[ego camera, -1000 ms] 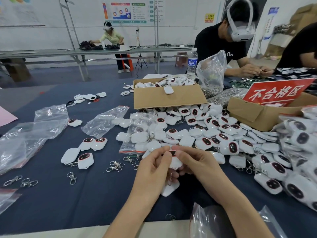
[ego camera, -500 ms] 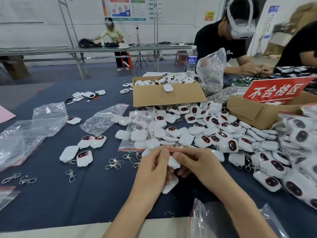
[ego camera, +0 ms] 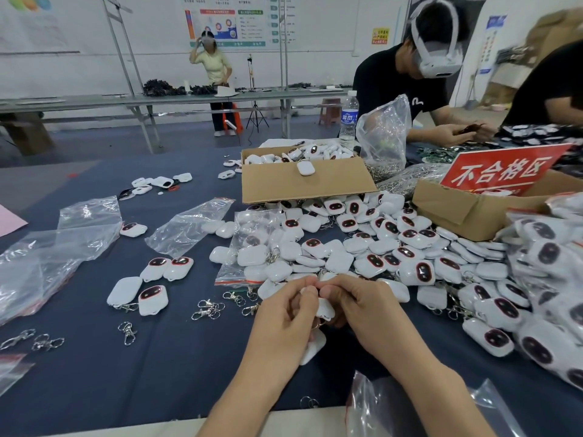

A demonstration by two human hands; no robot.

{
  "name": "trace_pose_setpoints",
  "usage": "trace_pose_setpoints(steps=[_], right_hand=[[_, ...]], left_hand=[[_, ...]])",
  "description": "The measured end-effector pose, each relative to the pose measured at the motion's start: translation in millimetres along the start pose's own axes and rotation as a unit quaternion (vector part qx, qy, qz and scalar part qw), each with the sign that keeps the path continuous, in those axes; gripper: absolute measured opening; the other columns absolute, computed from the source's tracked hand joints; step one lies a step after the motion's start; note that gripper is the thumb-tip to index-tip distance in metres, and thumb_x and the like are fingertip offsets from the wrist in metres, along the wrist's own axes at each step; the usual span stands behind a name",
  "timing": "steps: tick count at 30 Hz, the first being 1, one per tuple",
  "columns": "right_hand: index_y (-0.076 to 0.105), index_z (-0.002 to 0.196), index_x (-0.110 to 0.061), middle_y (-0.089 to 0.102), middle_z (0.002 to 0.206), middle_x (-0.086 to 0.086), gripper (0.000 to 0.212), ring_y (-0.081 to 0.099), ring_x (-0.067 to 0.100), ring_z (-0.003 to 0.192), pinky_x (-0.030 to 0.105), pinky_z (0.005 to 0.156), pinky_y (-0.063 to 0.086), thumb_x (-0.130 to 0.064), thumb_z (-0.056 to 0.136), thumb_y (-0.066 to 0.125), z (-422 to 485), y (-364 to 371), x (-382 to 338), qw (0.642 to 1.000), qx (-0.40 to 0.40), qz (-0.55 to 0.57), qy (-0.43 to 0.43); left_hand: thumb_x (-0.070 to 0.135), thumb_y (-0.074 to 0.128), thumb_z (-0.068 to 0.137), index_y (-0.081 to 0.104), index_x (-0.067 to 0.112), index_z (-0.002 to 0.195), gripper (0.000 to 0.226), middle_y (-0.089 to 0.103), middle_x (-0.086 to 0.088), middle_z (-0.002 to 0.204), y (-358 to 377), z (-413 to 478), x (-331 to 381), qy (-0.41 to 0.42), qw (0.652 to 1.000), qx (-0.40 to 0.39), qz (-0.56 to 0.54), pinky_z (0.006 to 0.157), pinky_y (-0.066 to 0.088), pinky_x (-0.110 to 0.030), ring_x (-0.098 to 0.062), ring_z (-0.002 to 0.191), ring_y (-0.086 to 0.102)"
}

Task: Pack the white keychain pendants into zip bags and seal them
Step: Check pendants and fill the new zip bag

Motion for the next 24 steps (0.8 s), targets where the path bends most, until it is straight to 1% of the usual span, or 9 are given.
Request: trace_pose_setpoints(steps=[3, 6, 10, 13, 15, 16, 19, 22, 24], right_hand=[[0.073, 0.087, -0.026, 0.067, 0.062, -0.009, 0.022, 0.060, 0.007, 0.059, 0.026, 0.063, 0.052, -0.023, 0.100, 0.056, 0.6, 1.0, 0.3, 0.997, 0.011, -0.070, -0.019], [0.070, 0.092, -0.032, 0.057, 0.054, -0.013, 0.019, 0.057, 0.005, 0.059, 0.023, 0.062, 0.049, -0.026, 0.102, 0.054, 0.7, 2.9, -2.8, 0.985, 0.021, -0.159, -0.071], [0.071, 0.109, -0.031, 0.063, 0.068, -0.015, 0.016, 0.061, 0.009, 0.064, 0.024, 0.066, 0.050, -0.024, 0.101, 0.059, -2.3, 1.7, -6.2, 0.965, 0.035, -0.214, -0.145], [0.069, 0.110, -0.027, 0.065, 0.074, -0.017, 0.014, 0.063, 0.007, 0.068, 0.027, 0.069, 0.053, -0.024, 0.098, 0.062, -1.5, -9.7, 0.8, 0.969, 0.108, -0.181, -0.126], [0.069, 0.110, -0.031, 0.066, 0.092, -0.020, 0.018, 0.061, 0.006, 0.088, 0.028, 0.080, 0.053, -0.036, 0.098, 0.057, -2.8, -19.7, 1.4, 0.959, 0.194, -0.168, -0.119], [0.068, 0.116, -0.031, 0.065, 0.107, -0.018, 0.026, 0.058, 0.009, 0.102, 0.029, 0.091, 0.049, -0.040, 0.097, 0.053, -2.3, -21.8, 1.8, 0.953, 0.207, -0.186, -0.115], [0.051, 0.142, -0.034, 0.043, 0.149, -0.010, 0.050, 0.031, 0.017, 0.140, 0.036, 0.119, 0.024, -0.053, 0.097, 0.043, 5.5, -17.5, 14.2, 0.952, 0.124, -0.278, -0.034], [0.039, 0.150, -0.037, 0.025, 0.160, -0.013, 0.055, 0.009, 0.012, 0.149, 0.034, 0.126, 0.006, -0.059, 0.098, 0.040, 11.8, -15.1, 25.8, 0.955, 0.073, -0.288, 0.000], [0.039, 0.149, -0.039, 0.026, 0.159, -0.017, 0.054, 0.009, 0.009, 0.150, 0.032, 0.126, 0.007, -0.058, 0.099, 0.042, 14.0, -17.0, 26.6, 0.959, 0.074, -0.275, -0.005]], left_hand=[[0.017, 0.049, 0.106, 0.071, 0.024, 0.104, 0.023, 0.066, -0.002, 0.071, -1.5, 1.4, -0.9, 0.001, 0.999, 0.018, 0.030, 0.047, 0.040, -0.024, -0.017, 0.049, 0.051], [0.016, 0.050, 0.105, 0.071, 0.025, 0.103, 0.022, 0.066, 0.004, 0.067, -2.1, 1.2, -0.5, -0.001, 0.999, 0.027, 0.042, 0.049, 0.044, -0.020, -0.012, 0.049, 0.054], [0.016, 0.051, 0.105, 0.069, 0.023, 0.108, 0.020, 0.065, 0.006, 0.065, -1.1, 1.9, 2.7, -0.026, 0.999, 0.034, 0.029, 0.049, 0.046, -0.019, -0.012, 0.050, 0.055], [0.021, 0.052, 0.104, 0.064, 0.030, 0.116, 0.019, 0.063, 0.009, 0.064, -0.7, 3.3, 11.9, -0.023, 0.998, 0.040, 0.037, 0.052, 0.047, -0.017, -0.011, 0.052, 0.058], [0.027, 0.053, 0.103, 0.060, 0.035, 0.116, 0.016, 0.065, 0.012, 0.063, -3.7, 11.2, 27.3, -0.013, 0.996, 0.058, 0.063, 0.053, 0.046, -0.011, -0.004, 0.055, 0.061], [0.030, 0.054, 0.103, 0.060, 0.036, 0.114, 0.014, 0.069, 0.013, 0.066, -4.3, 21.2, 38.2, -0.014, 0.995, 0.064, 0.076, 0.053, 0.046, -0.009, -0.001, 0.058, 0.064], [0.029, 0.052, 0.105, 0.065, 0.023, 0.113, 0.017, 0.077, 0.004, 0.078, -5.8, 82.6, 77.4, -0.024, 0.995, 0.075, 0.059, 0.059, 0.053, -0.017, -0.008, 0.072, 0.071], [0.021, 0.048, 0.107, 0.061, 0.003, 0.112, 0.023, 0.074, -0.015, 0.101, -16.3, 165.6, 121.2, -0.028, 0.995, 0.100, -0.011, 0.083, 0.061, -0.037, -0.028, 0.089, 0.069], [0.022, 0.046, 0.107, 0.053, 0.003, 0.126, 0.028, 0.065, -0.022, 0.120, -26.6, 199.0, 140.0, -0.045, 0.988, 0.145, -0.041, 0.093, 0.058, -0.038, -0.030, 0.098, 0.067]])
Point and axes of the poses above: each hand's wrist, its own z-axis towards the middle knuckle, its own y-axis out of the palm, x = y × z, the point moved 3 cm from there along z, towards the middle knuckle
